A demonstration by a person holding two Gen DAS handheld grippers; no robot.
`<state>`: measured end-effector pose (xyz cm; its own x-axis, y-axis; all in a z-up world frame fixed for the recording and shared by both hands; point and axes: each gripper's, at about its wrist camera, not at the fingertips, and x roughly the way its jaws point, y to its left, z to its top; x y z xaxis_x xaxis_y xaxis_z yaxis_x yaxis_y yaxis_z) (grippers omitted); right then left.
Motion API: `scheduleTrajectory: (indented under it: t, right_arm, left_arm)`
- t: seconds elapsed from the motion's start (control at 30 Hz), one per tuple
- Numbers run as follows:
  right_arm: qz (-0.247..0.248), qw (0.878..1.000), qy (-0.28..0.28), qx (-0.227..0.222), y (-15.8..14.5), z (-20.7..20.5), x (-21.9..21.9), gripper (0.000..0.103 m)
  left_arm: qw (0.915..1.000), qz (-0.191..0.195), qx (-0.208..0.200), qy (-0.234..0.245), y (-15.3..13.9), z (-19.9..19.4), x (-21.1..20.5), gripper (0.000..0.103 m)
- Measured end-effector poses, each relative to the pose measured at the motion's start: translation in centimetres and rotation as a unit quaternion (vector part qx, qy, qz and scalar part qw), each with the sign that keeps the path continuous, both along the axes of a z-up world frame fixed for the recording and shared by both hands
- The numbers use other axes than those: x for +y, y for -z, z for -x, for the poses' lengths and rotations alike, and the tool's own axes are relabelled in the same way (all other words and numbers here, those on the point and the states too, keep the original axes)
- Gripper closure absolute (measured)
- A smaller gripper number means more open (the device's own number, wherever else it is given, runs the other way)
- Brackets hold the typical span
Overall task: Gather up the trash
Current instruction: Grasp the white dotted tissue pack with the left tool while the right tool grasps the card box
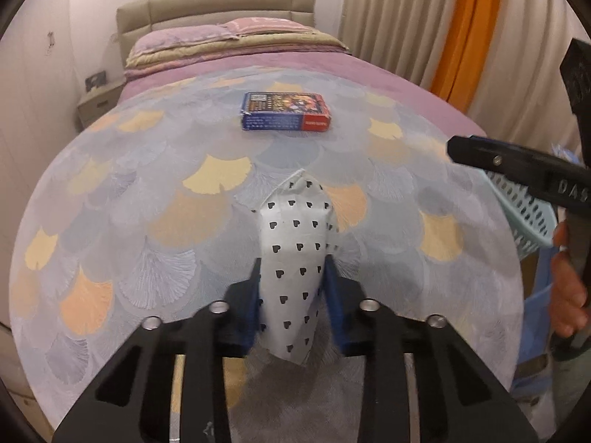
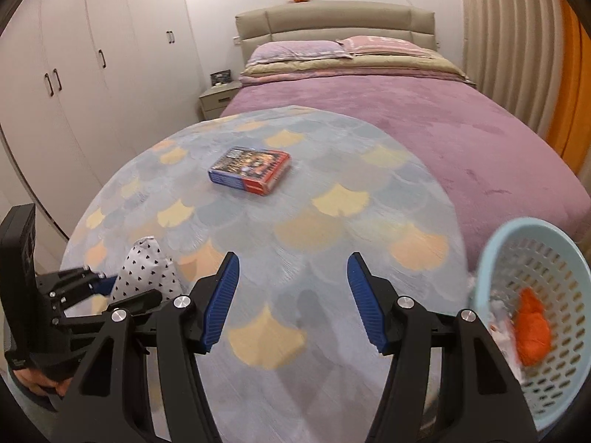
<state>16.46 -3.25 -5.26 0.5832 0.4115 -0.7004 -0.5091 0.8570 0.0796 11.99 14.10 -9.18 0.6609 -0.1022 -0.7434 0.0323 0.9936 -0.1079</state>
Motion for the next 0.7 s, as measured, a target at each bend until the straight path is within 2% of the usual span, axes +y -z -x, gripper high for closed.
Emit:
scheduleTrajectory:
  t: [0.03,0.27,0.4,0.53,0.7]
  right_arm:
    - [0.001,1.0,-0.003,-0.002,0.0,-0.1,0.4,0.046]
    - [0.02,0.999,-0.03,-0.026,-0.6,-1.7,4.3,0.046]
    - [0.034,0.998,-0.043,-0.033,-0.8,-3.4,6.2,0.03]
    - [0.048,0.997,-0.056,-0.03,-0.4,-5.3,7.7,0.025]
    - [0.062,0.996,-0.068,-0.008,0.7,-8.5,9.3,0.019]
  left_arm:
    - [1.0,0.009,-0.002,-0.003,-0.2,-0.1,0.3,0.084]
    - [0.9965,0.049,-0.033,-0.059,-1.8,-2.0,3.2,0.086]
    - [0.993,0.06,-0.04,-0.094,-1.7,-3.6,4.7,0.086]
    - [0.9903,0.061,-0.045,-0.116,-0.9,-4.7,5.3,0.086]
    - [0.9861,0.093,-0.042,-0.132,-0.4,-5.0,6.5,0.086]
